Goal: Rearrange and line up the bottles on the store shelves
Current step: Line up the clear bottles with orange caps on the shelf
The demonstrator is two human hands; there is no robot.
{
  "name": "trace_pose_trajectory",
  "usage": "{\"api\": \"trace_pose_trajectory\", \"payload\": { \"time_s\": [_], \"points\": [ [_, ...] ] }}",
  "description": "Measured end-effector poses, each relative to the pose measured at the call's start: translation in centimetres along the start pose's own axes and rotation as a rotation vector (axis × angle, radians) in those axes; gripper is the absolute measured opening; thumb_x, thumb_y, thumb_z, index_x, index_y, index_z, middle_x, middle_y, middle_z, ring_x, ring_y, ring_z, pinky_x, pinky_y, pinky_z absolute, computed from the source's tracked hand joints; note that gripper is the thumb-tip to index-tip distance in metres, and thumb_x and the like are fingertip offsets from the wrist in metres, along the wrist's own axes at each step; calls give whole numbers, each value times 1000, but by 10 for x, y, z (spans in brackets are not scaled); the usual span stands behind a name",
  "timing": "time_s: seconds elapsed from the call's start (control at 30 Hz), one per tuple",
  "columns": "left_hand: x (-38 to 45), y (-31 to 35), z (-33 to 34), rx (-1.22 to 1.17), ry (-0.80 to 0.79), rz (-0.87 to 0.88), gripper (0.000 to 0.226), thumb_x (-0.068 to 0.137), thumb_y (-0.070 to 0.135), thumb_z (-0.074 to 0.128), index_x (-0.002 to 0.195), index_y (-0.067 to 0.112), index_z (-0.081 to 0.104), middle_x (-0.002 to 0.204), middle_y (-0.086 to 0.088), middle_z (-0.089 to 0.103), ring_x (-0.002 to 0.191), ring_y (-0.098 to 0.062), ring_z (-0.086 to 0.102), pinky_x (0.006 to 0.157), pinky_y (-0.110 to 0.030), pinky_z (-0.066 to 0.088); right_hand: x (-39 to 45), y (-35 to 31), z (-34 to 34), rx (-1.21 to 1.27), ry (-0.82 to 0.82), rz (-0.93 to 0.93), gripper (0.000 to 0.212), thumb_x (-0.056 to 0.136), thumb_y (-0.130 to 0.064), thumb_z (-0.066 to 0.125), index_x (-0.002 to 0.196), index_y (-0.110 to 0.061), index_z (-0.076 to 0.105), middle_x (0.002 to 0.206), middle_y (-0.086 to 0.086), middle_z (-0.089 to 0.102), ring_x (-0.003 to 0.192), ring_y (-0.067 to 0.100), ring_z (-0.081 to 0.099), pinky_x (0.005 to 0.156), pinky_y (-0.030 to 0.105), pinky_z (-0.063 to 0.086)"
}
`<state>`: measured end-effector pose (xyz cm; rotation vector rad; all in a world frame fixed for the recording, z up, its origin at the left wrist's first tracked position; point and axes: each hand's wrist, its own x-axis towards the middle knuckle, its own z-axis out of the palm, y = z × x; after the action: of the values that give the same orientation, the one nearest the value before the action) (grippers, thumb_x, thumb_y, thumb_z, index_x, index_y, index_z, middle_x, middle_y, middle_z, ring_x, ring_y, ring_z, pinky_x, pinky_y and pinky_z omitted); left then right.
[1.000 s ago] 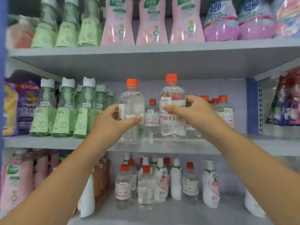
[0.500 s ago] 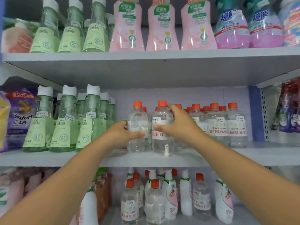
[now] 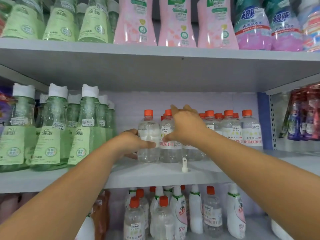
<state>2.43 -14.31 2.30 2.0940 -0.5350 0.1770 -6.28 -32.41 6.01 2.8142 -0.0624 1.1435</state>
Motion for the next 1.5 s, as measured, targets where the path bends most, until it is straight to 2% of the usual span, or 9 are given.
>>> {"api": "trace_pose_trajectory", "payload": {
  "time_s": [0.17,0.37,0.47,0.67,0.83,1.0,1.17,1.33,1.5],
  "points": [
    [-7,-3,0,137,27,69,47,86,48,76,120,27,52,112,17,63,96,-10,65,85,-30,55,13,9,6,-113,-15,-83,96,69,-69,78,140,-16,41,115,6,61,120,27,42,98,41,34],
    [-8,-9,4,112,15,103,61,87,37,78,139,27,49,111,14,67,97,-6,65,75,-21,48,37,21,-10,-65,-143,-66,87,83,-76,58,150,-24,37,136,7,54,132,29,40,108,44,29],
    [-9,-8,8,94,55,87,65,85,38,80,140,27,46,102,16,62,91,-3,63,68,-20,49,57,32,-17,122,-173,-10,65,95,-69,45,144,-28,49,136,0,61,125,26,53,100,40,42],
    [-7,-5,13,115,134,71,50,83,42,80,124,27,55,101,12,67,83,-5,64,63,-22,47,65,41,-6,334,-190,-60,42,94,-57,61,116,-24,71,102,-7,69,94,15,64,83,32,50],
    [-6,-7,12,43,107,73,45,85,30,78,125,26,56,106,9,71,95,-13,71,88,-36,60,71,46,1,399,-166,-61,32,96,-49,62,110,-23,74,81,-9,66,84,14,64,71,29,47],
    [-8,-7,13,95,144,60,64,79,44,84,130,28,49,102,10,63,87,-11,68,81,-33,59,75,44,-5,346,-226,-84,28,97,-48,61,108,-25,75,92,-5,73,86,16,68,81,32,53],
    [-13,-5,14,198,136,90,53,88,36,73,135,26,52,104,16,65,88,-4,64,74,-24,50,79,46,-5,357,-272,-85,23,95,-47,62,101,-30,76,101,-8,76,92,19,73,91,40,57],
    [-14,-4,13,216,146,72,72,82,45,81,140,26,44,101,14,58,88,-6,63,82,-30,56,83,49,-12,310,-341,-117,19,97,-43,61,105,-32,74,98,-8,77,100,29,74,83,44,60],
    [-15,-4,15,258,112,77,66,88,47,73,143,29,43,109,17,60,90,-2,63,72,-22,49,80,49,-16,306,-364,-149,23,101,-36,57,118,-29,70,93,-8,73,86,24,74,61,28,50]
  ]
}}
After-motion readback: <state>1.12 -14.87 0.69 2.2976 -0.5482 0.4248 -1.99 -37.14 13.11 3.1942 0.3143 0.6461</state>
